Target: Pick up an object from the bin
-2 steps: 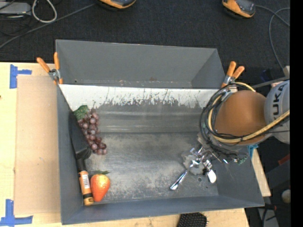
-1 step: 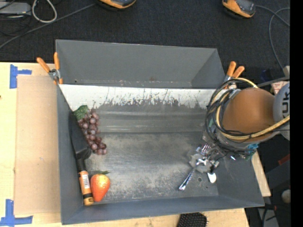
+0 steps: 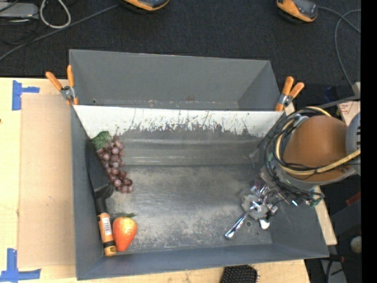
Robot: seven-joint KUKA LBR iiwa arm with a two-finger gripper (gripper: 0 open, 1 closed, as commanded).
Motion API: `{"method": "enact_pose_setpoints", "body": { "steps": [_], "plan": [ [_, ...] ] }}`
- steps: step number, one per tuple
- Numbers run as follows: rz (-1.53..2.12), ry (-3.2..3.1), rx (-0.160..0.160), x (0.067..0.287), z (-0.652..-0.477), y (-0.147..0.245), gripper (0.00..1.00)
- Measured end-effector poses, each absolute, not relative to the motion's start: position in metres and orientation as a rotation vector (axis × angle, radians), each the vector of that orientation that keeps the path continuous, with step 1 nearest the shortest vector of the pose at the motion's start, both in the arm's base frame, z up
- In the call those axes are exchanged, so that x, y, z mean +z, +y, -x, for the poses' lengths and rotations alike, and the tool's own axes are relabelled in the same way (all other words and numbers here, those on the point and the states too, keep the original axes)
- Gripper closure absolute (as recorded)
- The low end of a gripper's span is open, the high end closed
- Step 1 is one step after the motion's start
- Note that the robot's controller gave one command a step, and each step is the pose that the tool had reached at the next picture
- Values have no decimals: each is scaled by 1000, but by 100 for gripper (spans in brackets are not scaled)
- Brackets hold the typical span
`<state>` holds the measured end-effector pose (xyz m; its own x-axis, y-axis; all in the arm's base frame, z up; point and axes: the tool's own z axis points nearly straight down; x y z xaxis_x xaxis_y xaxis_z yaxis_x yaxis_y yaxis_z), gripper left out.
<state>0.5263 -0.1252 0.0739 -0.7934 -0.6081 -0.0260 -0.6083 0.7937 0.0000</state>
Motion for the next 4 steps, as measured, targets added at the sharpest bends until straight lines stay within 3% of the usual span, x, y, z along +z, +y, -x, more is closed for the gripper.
{"method": "enact_pose_setpoints", "body": {
  "steps": [1, 2, 3, 4],
  "plan": [
    [1309, 2824, 8, 81, -534, -136, 100],
    [1065, 2930, 21, 75, -499, -153, 100],
    [1064, 2931, 21, 75, -499, -153, 100],
    [1035, 2944, 27, 142, -501, -153, 100]
  ]
}}
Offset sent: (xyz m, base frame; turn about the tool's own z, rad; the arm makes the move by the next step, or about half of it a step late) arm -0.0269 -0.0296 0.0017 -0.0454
